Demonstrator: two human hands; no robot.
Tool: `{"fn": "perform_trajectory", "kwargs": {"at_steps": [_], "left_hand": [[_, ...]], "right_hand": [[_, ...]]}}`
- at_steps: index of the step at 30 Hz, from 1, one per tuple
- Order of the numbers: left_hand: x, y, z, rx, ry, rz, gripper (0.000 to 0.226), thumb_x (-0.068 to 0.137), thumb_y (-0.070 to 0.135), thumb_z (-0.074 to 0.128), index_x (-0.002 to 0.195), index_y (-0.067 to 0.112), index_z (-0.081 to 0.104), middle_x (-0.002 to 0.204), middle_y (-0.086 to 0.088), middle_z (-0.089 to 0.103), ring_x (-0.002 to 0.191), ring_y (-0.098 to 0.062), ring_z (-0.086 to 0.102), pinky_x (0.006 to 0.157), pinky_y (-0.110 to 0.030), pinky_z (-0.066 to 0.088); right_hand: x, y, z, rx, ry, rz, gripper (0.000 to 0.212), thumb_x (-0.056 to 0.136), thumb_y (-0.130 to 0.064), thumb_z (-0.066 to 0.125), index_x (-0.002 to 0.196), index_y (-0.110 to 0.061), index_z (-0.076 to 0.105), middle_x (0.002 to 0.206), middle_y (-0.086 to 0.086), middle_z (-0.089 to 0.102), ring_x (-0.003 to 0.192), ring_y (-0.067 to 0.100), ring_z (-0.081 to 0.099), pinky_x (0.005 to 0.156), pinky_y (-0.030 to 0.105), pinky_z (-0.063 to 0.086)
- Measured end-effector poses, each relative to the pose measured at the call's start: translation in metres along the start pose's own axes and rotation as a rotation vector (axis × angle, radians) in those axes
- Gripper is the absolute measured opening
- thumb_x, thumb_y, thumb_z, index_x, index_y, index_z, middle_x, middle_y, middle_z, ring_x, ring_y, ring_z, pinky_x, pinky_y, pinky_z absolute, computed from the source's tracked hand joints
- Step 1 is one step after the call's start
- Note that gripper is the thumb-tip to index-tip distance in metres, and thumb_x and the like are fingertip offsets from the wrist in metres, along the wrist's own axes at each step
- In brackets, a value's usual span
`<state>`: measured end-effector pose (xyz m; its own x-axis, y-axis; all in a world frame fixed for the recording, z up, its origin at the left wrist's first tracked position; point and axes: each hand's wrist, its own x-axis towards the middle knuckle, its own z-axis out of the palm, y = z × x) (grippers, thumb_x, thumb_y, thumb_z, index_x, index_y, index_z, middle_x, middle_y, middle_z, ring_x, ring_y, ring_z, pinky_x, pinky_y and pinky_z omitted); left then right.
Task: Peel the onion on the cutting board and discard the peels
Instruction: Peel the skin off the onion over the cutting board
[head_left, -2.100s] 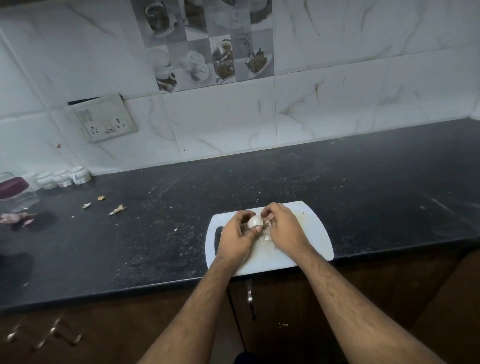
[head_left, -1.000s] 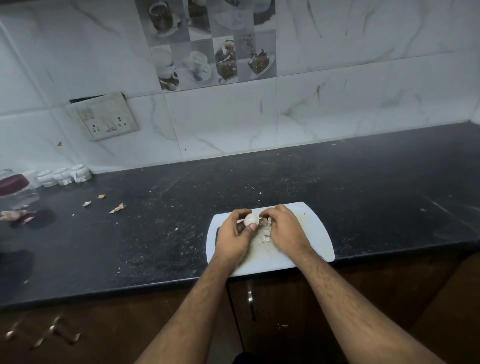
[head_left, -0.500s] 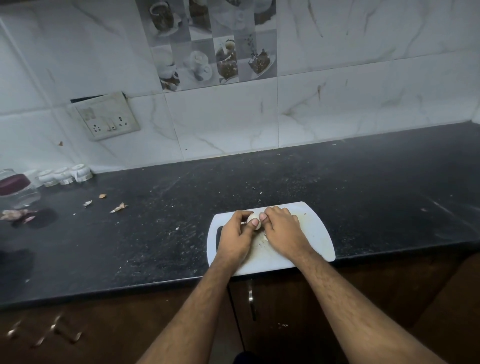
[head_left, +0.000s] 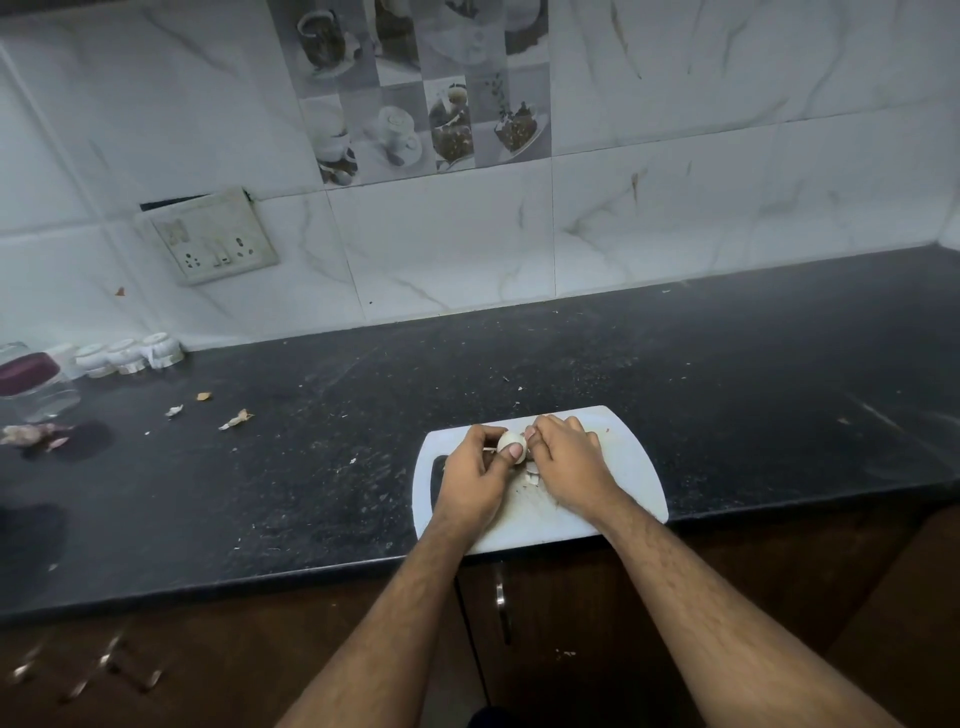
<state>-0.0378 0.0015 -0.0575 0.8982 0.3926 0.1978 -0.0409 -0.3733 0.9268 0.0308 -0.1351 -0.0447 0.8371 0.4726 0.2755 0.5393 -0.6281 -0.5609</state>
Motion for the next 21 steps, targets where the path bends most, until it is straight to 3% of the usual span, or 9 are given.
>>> {"fn": "perform_trajectory", "kwargs": {"at_steps": [6,10,14,16,21], "left_hand": [[0.001,0.0,0.001,0.104,0.045,0.055,0.019,0.1,0.017,0.064,0.118,0.021,0.062,0.111,0.011,0.072,0.104,-0.002,0.067,0.086,-0.015,0.046],[0.003,-0.006,-0.003,0.088,0.017,0.049,0.028,0.1,0.015,0.063,0.126,0.026,0.061,0.12,0.01,0.07,0.11,-0.005,0.067,0.1,-0.028,0.053],[0.002,-0.005,0.001,0.177,0.0,0.102,0.037,0.1,0.016,0.063,0.137,0.021,0.059,0.131,0.004,0.064,0.12,-0.014,0.062,0.108,-0.037,0.049],[0.002,-0.005,0.0,0.171,0.011,0.092,0.036,0.1,0.017,0.063,0.136,0.022,0.06,0.13,0.006,0.064,0.119,-0.012,0.062,0.108,-0.037,0.05],[0.003,-0.004,-0.001,0.105,0.03,0.058,0.029,0.097,0.028,0.068,0.126,0.027,0.064,0.122,0.008,0.069,0.112,-0.007,0.065,0.102,-0.033,0.053]], "right_hand": [[-0.001,-0.001,-0.005,0.218,0.045,0.061,0.03,0.109,-0.025,0.036,0.09,-0.01,0.055,0.088,-0.001,0.057,0.097,0.021,0.047,0.086,0.042,0.044],[-0.002,0.0,-0.005,0.154,-0.026,0.034,0.029,0.109,-0.026,0.036,0.086,-0.018,0.05,0.082,-0.01,0.05,0.097,0.02,0.046,0.083,0.04,0.044],[0.003,0.005,0.005,0.17,0.073,0.033,0.016,0.106,-0.015,0.042,0.102,-0.019,0.058,0.104,-0.006,0.057,0.104,0.014,0.046,0.089,0.031,0.044],[0.002,0.007,0.005,0.223,0.146,0.06,0.022,0.102,-0.006,0.046,0.113,-0.018,0.062,0.11,-0.006,0.059,0.106,0.01,0.05,0.089,0.024,0.043],[-0.001,0.002,-0.001,0.324,0.157,0.066,0.018,0.106,-0.027,0.049,0.103,-0.019,0.065,0.092,-0.009,0.068,0.085,0.006,0.062,0.071,0.023,0.046]]}}
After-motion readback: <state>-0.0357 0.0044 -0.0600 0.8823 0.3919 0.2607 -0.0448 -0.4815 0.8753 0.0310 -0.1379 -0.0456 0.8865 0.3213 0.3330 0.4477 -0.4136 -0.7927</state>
